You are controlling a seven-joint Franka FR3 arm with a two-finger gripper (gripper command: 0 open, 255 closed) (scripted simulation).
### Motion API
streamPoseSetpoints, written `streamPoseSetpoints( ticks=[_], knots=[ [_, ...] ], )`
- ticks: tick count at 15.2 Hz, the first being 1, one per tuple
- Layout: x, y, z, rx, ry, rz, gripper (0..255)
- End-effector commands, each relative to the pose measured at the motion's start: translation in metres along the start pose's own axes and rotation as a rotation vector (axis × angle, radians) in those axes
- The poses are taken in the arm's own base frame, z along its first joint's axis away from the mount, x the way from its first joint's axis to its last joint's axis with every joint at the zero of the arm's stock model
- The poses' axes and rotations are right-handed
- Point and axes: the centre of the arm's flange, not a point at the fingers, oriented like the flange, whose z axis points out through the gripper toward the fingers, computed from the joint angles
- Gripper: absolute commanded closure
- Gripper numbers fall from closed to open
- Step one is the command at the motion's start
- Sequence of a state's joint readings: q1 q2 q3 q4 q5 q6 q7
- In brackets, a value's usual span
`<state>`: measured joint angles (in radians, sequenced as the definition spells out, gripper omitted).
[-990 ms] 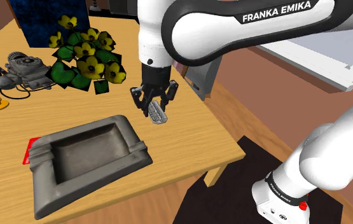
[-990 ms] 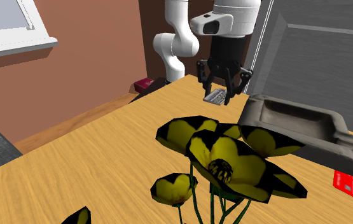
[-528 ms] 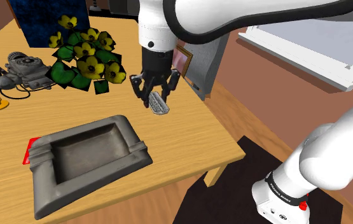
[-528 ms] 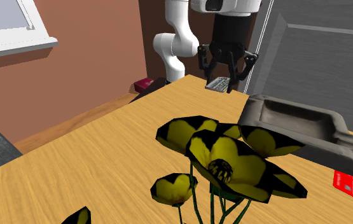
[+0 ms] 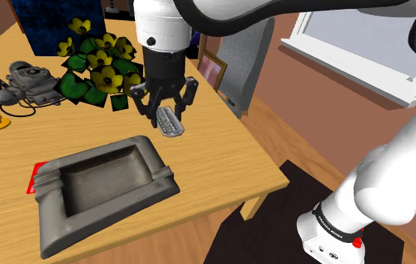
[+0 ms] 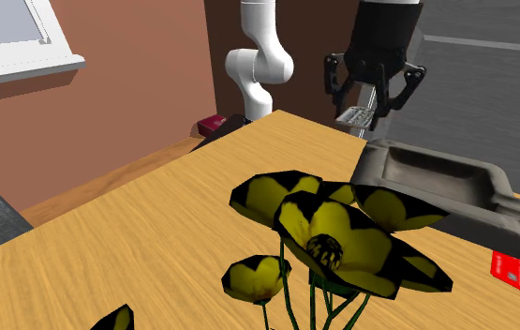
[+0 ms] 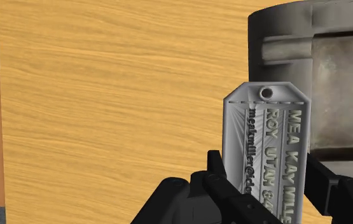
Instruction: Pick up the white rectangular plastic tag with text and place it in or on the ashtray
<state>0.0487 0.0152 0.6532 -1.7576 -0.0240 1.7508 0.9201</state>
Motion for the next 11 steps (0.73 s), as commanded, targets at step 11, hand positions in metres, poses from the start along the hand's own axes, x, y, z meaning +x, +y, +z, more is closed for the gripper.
streamPoseSetpoints(
  ticks=[11],
  knots=[
    [-0.032,-0.143,-0.008,0.001,0.0,0.003,255]
  ],
)
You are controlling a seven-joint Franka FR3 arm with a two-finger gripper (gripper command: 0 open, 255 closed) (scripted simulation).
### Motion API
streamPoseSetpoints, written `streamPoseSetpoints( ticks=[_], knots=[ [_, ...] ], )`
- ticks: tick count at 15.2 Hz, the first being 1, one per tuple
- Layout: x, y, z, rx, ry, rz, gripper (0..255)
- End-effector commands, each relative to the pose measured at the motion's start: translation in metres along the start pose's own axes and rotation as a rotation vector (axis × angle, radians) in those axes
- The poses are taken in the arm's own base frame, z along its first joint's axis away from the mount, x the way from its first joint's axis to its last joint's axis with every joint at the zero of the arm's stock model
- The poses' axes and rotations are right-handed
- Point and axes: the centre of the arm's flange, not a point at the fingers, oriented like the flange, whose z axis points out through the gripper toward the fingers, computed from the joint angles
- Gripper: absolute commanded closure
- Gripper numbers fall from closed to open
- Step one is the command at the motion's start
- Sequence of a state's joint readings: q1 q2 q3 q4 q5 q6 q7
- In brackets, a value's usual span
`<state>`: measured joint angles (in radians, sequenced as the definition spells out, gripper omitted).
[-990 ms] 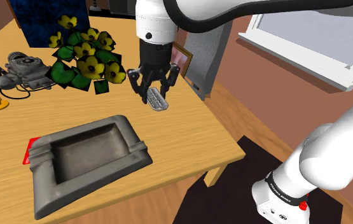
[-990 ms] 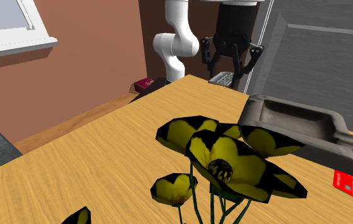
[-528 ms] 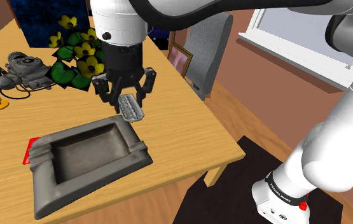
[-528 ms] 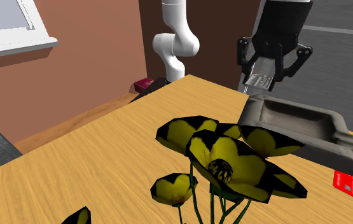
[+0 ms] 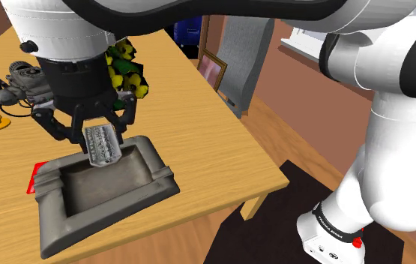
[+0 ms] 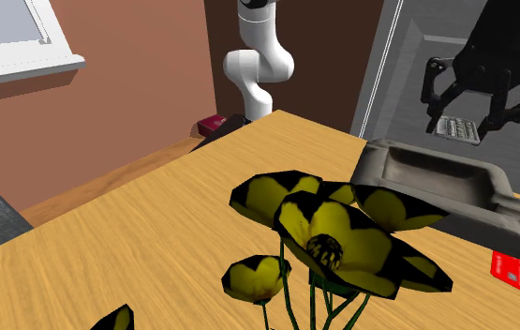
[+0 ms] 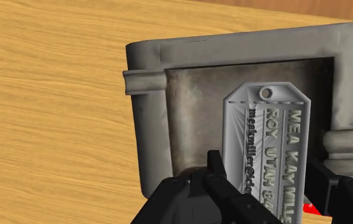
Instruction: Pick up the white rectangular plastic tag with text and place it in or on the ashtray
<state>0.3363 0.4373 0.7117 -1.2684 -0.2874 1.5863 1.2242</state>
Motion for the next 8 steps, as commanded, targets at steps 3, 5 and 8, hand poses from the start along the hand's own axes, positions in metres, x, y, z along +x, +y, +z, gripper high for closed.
streamPoseSetpoints(
  ticks=[3,5,8],
  knots=[
    [-0.002,-0.007,0.016,-0.001,0.001,0.002,255],
    [-0.002,-0.007,0.026,-0.001,0.001,0.002,255],
    [-0.002,-0.008,0.042,-0.001,0.001,0.002,255]
  ],
)
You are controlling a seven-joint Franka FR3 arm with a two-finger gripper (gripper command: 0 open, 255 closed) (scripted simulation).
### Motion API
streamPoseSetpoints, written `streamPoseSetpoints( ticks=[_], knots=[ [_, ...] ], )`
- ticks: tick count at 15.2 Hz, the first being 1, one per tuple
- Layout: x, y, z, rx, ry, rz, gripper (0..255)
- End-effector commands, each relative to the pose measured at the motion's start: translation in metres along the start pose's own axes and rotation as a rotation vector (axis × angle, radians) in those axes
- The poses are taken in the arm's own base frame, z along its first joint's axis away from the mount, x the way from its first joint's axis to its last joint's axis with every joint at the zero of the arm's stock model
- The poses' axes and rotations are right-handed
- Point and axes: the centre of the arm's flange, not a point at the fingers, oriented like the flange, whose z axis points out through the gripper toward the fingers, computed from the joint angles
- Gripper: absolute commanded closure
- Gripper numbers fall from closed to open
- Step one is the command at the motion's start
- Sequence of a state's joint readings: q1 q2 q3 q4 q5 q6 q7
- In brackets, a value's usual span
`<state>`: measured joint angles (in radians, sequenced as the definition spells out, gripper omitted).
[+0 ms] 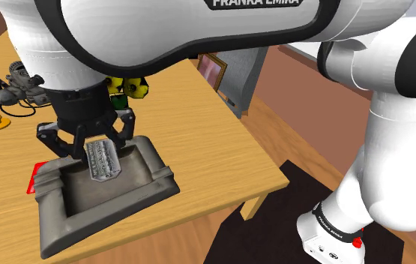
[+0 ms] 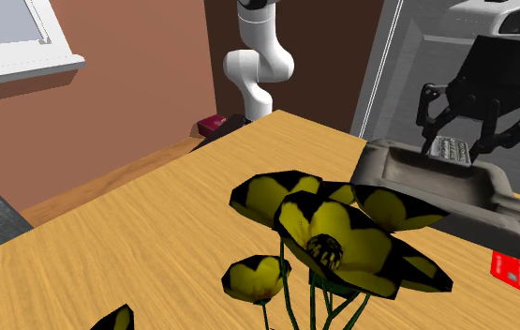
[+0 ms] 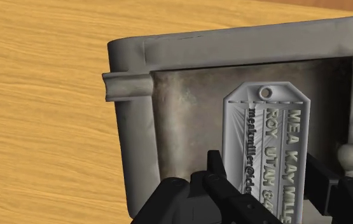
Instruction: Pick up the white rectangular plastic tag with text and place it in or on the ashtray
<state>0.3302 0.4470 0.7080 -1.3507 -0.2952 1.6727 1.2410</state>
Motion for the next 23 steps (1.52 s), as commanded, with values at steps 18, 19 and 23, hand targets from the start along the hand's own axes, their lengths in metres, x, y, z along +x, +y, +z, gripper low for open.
streamPoseSetpoints(
  ticks=[18,19,23],
  knots=[
    [-0.001,-0.001,0.04,0.0,0.0,0.0,0],
    [-0.001,-0.001,0.04,0.0,0.0,0.0,0],
    [-0.001,-0.001,0.0,0.001,0.0,0.0,0]
  ],
)
